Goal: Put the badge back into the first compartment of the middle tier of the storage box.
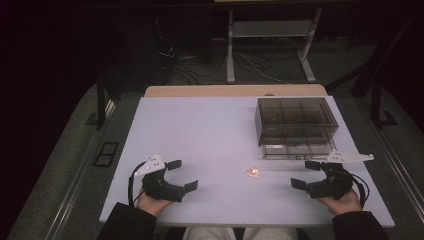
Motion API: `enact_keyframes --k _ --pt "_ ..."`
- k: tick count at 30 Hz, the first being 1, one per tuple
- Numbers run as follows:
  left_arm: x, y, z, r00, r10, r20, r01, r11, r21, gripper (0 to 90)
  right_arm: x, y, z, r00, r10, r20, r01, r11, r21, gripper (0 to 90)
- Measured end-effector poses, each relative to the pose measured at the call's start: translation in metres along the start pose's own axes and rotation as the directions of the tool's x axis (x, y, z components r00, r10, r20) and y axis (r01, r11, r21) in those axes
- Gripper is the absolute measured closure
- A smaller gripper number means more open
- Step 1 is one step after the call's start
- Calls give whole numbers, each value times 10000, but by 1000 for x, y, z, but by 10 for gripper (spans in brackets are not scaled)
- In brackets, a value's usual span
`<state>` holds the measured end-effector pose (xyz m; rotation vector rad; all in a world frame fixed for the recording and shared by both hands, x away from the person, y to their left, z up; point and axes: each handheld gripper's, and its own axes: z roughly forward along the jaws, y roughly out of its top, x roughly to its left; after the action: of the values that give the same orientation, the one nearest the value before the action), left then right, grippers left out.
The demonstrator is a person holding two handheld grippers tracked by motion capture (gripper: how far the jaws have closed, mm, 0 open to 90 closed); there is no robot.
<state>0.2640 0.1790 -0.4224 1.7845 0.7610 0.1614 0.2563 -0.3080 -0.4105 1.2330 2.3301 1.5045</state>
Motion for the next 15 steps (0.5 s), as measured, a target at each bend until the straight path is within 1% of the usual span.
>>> enact_keyframes --k 5,7,10,15 --pt "1 0 0 10000 -82 51 82 10000 8 0 -1 -1 0 10000 -31 0 31 10000 74 5" --pt "1 0 0 10000 -80 34 80 10000 -4 0 0 -1 0 10000 26 -22 -26 10000 88 5" --pt "1 1 -1 9998 -198 36 198 9996 -189 0 0 -1 0 10000 9 -88 -8 10000 86 5" --pt "4 0 -2 9995 -326 48 327 9991 -251 0 1 -1 0 9999 -11 -109 12 10000 44 5"
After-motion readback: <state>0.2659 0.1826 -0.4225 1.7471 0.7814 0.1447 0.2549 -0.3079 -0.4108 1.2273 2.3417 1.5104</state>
